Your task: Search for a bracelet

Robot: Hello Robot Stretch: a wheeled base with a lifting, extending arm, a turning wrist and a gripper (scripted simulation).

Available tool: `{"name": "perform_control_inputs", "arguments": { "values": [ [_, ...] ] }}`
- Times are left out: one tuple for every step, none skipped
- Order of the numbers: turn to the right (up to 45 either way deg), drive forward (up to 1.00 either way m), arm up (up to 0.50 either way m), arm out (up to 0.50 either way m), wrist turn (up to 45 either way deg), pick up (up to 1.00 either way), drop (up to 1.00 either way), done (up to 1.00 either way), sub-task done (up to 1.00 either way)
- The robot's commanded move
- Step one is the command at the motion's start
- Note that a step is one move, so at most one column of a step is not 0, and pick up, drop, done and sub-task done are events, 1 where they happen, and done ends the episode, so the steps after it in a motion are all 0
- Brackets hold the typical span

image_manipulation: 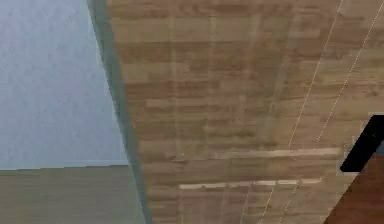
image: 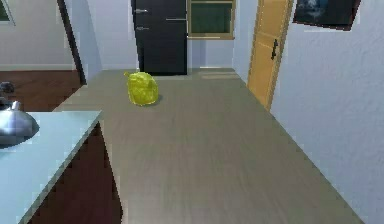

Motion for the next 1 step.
{"name": "perform_control_inputs", "arguments": {
  "values": [
    [0.0,0.45,0.0,0.0,0.0,0.0,0.0,0.0,0.0]
  ]
}}
